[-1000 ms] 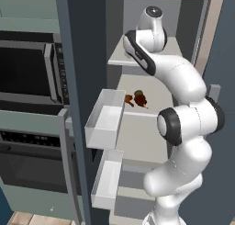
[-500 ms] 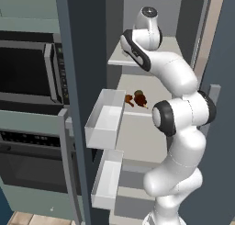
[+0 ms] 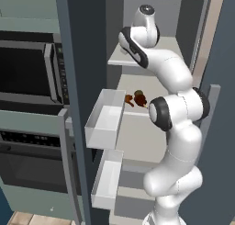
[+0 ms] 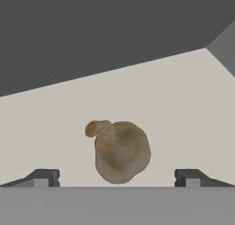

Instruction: Take the kiwi and garlic from the highest rack and move them to the second highest rack where the steak and chicken drumstick are located, to maximize freezer space. Close the freezer door after rearranging.

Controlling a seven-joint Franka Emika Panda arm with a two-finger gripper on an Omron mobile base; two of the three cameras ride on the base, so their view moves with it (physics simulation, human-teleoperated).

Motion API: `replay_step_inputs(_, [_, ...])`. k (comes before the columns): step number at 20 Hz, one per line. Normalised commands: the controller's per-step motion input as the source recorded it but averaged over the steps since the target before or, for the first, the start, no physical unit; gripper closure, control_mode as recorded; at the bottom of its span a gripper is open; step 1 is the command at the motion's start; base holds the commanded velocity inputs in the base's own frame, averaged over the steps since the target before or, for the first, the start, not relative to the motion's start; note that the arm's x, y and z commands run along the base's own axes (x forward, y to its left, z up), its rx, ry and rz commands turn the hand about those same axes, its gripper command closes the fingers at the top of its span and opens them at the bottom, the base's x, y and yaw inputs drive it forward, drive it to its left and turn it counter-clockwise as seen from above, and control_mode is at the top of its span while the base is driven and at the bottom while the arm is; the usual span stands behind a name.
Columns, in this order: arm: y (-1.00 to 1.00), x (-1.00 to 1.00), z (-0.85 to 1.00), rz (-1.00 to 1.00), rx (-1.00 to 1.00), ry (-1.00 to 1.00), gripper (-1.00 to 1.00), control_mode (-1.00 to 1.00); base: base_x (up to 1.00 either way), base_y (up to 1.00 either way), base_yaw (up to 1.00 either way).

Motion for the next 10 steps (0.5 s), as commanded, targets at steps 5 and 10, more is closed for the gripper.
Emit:
replay_step_inputs(5, [0.01, 0.16, -0.28, 0.00, 0.00, 0.10, -1.00, -1.00, 0.00, 0.00, 0.00])
replay_step_inputs(10, [0.01, 0.11, -0.35, 0.00, 0.00, 0.11, -1.00, -1.00, 0.00, 0.00, 0.00])
